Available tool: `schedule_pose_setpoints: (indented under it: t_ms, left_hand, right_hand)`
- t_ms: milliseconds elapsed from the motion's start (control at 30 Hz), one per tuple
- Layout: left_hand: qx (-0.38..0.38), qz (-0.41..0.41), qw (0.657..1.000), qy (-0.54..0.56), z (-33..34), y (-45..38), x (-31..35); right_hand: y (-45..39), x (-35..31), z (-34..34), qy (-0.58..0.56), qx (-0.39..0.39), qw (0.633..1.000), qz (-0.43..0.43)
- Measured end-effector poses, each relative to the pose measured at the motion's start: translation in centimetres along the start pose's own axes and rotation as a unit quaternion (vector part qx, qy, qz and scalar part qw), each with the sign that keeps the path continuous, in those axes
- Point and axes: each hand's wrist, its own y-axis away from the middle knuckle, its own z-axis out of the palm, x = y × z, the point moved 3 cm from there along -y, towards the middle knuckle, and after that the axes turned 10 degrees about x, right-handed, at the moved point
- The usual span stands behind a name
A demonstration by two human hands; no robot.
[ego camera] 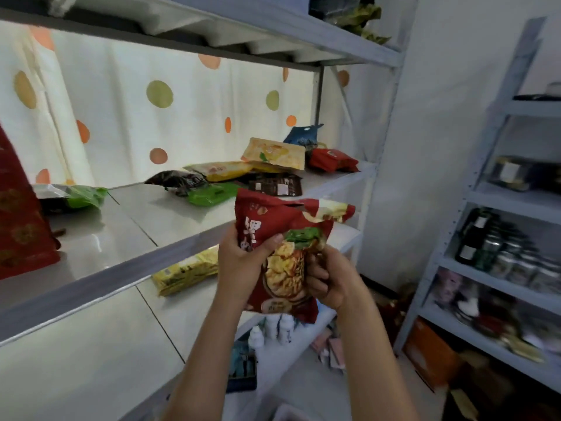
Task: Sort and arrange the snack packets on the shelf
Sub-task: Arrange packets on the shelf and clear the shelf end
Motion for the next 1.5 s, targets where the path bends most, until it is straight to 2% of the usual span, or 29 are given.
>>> schedule_pose_setpoints:
  t_ms: [100, 200, 267, 333, 433, 567, 767, 900, 967, 1100, 1133, 1300, 1500]
  left_hand:
    - [0.008, -0.055, 0.998, 0.021, 0.3, 2.4, -2.5]
    - [0.005, -0.129, 0.991, 0.036, 0.2, 4.8, -6.0]
    - [0.009, -0.166, 0.985, 0.035, -0.1, 6.1, -7.8]
    - [0.016, -0.202, 0.978, 0.045, -0.2, 7.2, -9.1]
    - [0.027, -0.24, 0.969, 0.053, -0.3, 8.0, -10.0]
    - [0.034, -0.242, 0.969, 0.041, -0.4, 8.2, -10.2]
    - [0.007, -0.281, 0.959, 0.03, -0.4, 8.1, -10.5]
    - [-0.019, -0.289, 0.957, -0.018, -0.3, 7.9, -10.7]
    - [-0.072, -0.307, 0.948, -0.035, -0.7, 7.9, -10.8]
    - [-0.249, -0.343, 0.905, -0.028, -0.9, 9.1, -10.7]
    - [-0.266, -0.345, 0.9, -0.026, -0.8, 9.4, -10.7]
    - [-0.187, -0.353, 0.917, -0.023, -0.7, 9.8, -11.7]
    - [-0.149, -0.339, 0.929, 0.003, -0.8, 10.5, -12.3]
  right_hand:
    - [0.6, 2.6, -3.2, 0.077, 0.137, 0.987, -0.037]
    - [1.1, 4.7, -6.8, 0.193, 0.293, 0.933, -0.081]
    - [1.6, 5.3, -8.0, 0.213, 0.316, 0.911, -0.158]
    - [1.9, 5.7, -7.9, 0.207, 0.284, 0.92, -0.175]
    - [1.8, 7.2, -7.3, 0.148, 0.212, 0.961, -0.097]
    - [1.5, 8.6, -7.2, 0.2, 0.164, 0.959, -0.12]
    - [1.2, 8.9, -7.1, 0.141, 0.169, 0.96, -0.171]
    - [1.1, 9.2, -7.7, 0.058, 0.188, 0.968, -0.155]
    - [1.0, 9.2, -8.1, 0.023, 0.181, 0.973, -0.14]
    - [0.9, 9.0, -8.5, -0.029, 0.152, 0.979, -0.136]
    - [0.9, 9.0, -8.5, -0.035, 0.149, 0.979, -0.136]
    - [0.8, 9.0, -8.3, -0.014, 0.134, 0.982, -0.131]
    - [1.0, 9.4, -8.5, 0.13, 0.111, 0.982, -0.074]
